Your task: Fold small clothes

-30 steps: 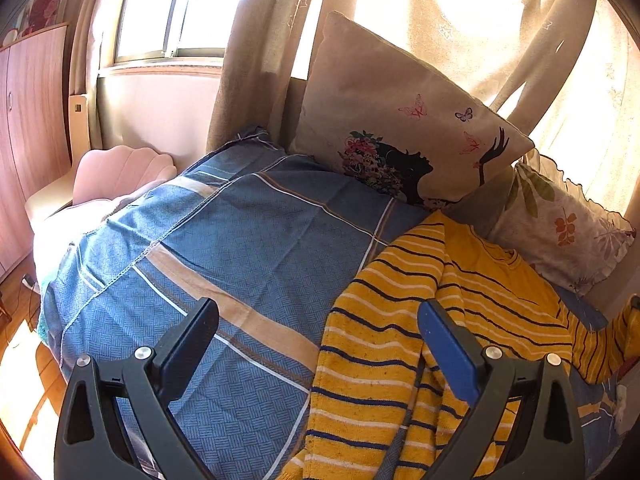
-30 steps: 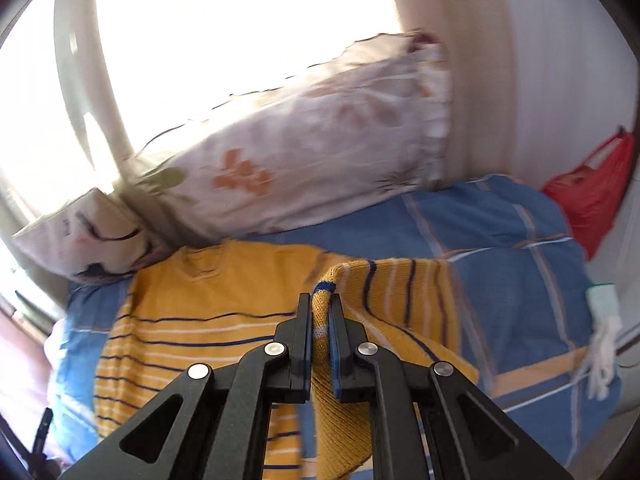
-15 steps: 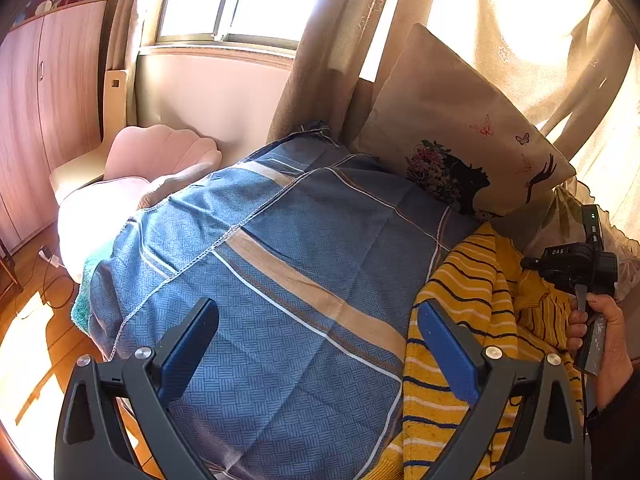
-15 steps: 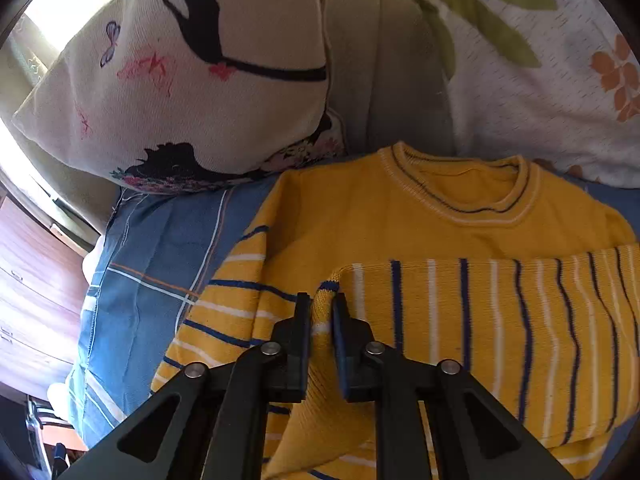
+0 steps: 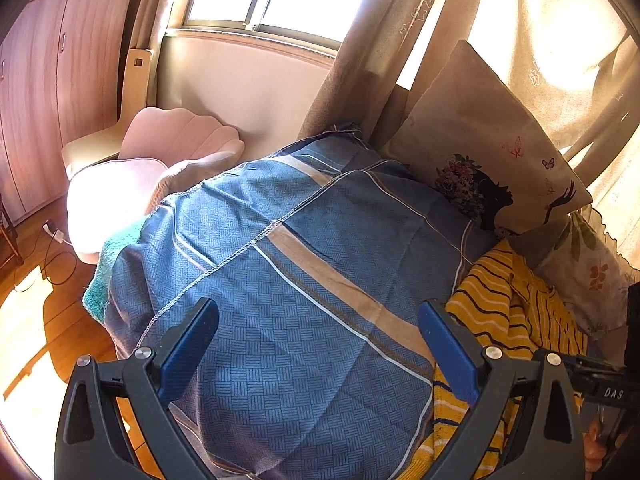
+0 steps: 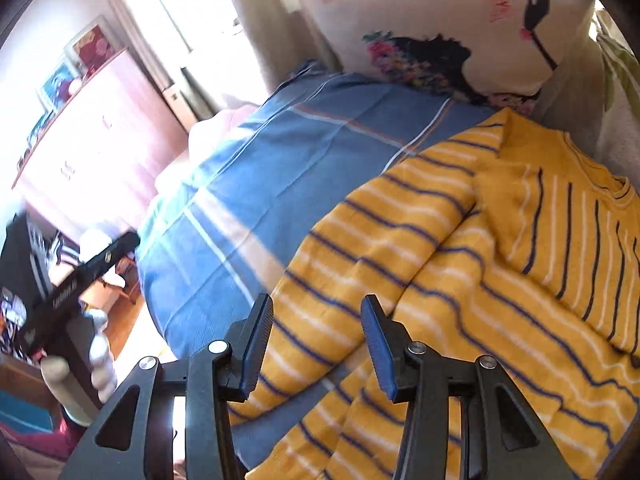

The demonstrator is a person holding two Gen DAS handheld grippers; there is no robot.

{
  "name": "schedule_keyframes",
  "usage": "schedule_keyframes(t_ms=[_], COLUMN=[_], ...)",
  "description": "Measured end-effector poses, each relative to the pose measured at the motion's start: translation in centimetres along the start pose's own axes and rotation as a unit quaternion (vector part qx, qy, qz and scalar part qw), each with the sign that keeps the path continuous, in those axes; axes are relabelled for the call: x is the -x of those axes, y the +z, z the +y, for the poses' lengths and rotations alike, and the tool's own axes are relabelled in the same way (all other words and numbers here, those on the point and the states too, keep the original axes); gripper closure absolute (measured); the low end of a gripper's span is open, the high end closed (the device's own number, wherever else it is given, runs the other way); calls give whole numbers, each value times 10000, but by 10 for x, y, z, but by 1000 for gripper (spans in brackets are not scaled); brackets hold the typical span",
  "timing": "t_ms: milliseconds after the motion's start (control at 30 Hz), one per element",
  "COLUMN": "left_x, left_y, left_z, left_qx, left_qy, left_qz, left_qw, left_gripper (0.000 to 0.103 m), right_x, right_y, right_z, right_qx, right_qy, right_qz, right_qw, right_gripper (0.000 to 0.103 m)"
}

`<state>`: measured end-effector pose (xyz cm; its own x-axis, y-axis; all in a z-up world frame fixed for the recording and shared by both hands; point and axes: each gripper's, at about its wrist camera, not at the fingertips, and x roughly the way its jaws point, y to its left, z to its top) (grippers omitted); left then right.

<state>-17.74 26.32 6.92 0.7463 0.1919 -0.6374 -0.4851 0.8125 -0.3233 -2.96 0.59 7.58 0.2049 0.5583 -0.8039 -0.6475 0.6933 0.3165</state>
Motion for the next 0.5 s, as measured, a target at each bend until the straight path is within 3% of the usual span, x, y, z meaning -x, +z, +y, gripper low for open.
schedule_keyframes(t_ms=[167,333,367,400,433,500], left_x=[6,13,13,13,14,18], left_y=[-3,-4,-4,-4,-4,-3], left_z=[0,4,6,8,11,17], left_qx=[-20,7,39,76,117,198], left_qy=[-69,-62,-55,-58,-71,-82], left_qz=[-1,-48,-46,-38,-34,-68], left_qw=[10000,10000,10000,9999,9999,9997], left_gripper=[4,4,4,4,4,4], right_x=[-19,-48,-53,-57,-58,-59], right_y=[-41,-58,-59,-57,-53,-36], right_z=[36,45,44,44,46,52], right_qx=[266,247,194,147,180,304], right_qy=[81,-448,-441,-432,-497,-520], right_qz=[280,541,570,593,561,405], right_qw=[9992,9972,9972,9972,9970,9974], right_gripper=[53,47,50,73,83,90])
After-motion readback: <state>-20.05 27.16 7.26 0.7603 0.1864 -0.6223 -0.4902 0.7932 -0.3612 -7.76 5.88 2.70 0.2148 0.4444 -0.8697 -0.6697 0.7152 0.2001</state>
